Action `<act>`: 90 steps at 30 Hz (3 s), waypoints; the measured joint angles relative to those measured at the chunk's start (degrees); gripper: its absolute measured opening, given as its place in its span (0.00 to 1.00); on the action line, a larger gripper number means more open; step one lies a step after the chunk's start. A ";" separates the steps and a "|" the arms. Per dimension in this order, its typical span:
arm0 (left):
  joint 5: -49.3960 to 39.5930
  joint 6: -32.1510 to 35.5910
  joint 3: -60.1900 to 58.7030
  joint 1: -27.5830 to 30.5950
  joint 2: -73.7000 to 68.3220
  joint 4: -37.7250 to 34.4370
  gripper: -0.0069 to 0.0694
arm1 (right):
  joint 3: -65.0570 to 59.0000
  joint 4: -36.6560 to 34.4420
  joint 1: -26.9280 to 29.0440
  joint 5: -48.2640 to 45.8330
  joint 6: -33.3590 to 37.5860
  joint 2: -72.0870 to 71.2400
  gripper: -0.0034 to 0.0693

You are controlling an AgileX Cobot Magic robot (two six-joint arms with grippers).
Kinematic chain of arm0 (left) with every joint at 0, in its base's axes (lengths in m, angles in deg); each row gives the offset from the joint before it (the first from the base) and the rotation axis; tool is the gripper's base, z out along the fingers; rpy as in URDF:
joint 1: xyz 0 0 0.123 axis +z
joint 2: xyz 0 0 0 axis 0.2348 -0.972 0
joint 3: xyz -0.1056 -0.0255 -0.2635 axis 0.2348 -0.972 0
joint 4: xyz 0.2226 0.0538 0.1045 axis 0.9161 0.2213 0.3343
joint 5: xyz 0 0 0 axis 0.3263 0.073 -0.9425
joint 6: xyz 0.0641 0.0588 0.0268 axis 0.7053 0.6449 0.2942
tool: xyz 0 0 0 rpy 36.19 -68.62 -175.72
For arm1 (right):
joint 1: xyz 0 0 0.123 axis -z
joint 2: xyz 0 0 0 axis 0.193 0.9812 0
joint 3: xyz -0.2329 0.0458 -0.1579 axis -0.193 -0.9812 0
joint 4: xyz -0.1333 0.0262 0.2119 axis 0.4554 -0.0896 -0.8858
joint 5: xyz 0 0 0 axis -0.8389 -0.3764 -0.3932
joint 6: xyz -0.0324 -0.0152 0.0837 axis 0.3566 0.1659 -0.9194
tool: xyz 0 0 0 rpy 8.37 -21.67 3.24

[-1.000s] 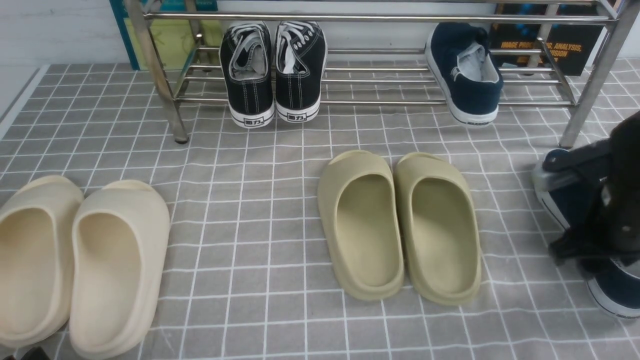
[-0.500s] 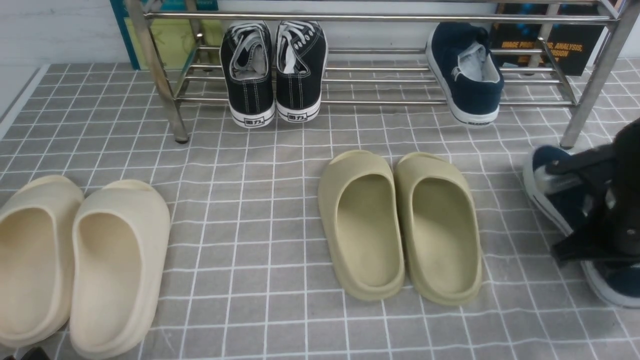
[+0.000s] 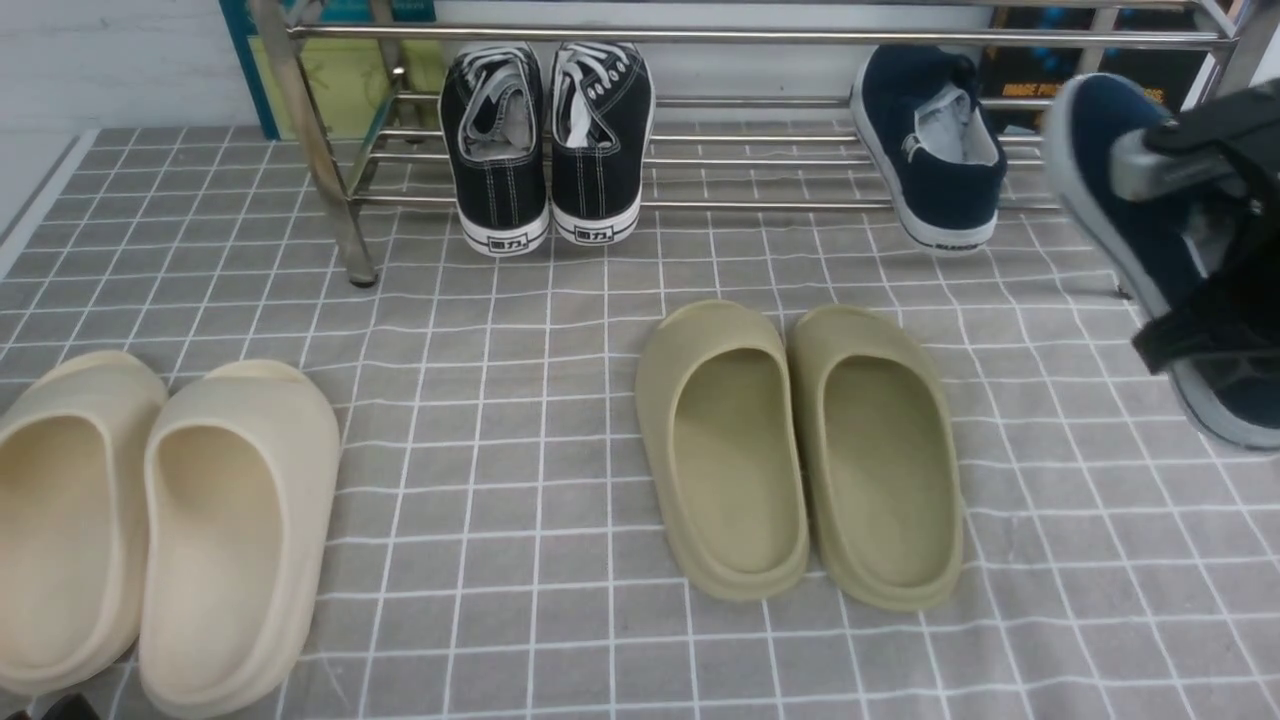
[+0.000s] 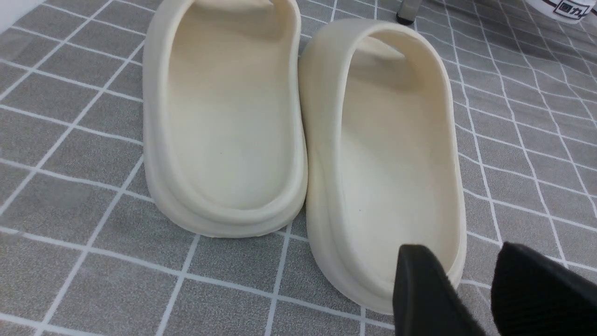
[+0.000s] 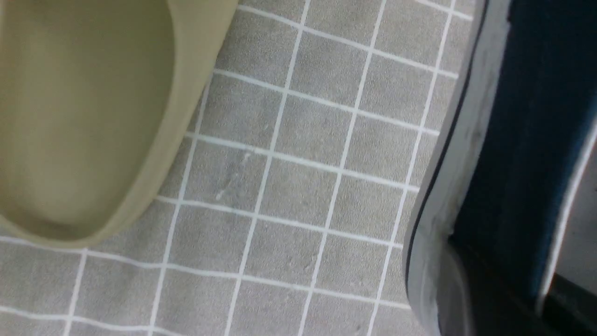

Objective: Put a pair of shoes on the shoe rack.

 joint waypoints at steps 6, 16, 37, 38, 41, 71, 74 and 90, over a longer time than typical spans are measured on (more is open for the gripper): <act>0.00 0.00 0.00 0.00 0.00 0.00 0.40 | 5.80 2.84 0.04 -0.99 0.18 7.76 0.09; 0.00 0.00 0.00 0.00 0.00 0.00 0.40 | 18.41 2.75 4.82 -2.57 2.48 19.53 0.09; 0.00 0.00 0.00 0.00 0.00 0.00 0.40 | 52.61 -0.03 6.90 -4.46 4.53 42.81 0.09; 0.00 0.00 0.00 0.00 0.00 0.00 0.40 | 53.59 -0.67 6.90 -4.41 4.53 43.53 0.09; 0.00 0.00 0.00 0.00 0.00 0.00 0.40 | 54.07 -0.94 6.90 -3.50 4.53 44.37 0.09; 0.00 0.00 0.00 0.00 0.00 0.00 0.40 | 48.16 -5.26 6.92 -12.14 7.12 28.92 0.43; 0.00 0.00 0.00 0.00 0.00 0.00 0.40 | 41.53 -7.73 6.92 -12.14 7.28 23.93 0.32; 0.00 0.00 0.00 0.00 0.00 0.00 0.40 | -8.55 -10.19 6.92 5.30 4.24 -30.28 0.05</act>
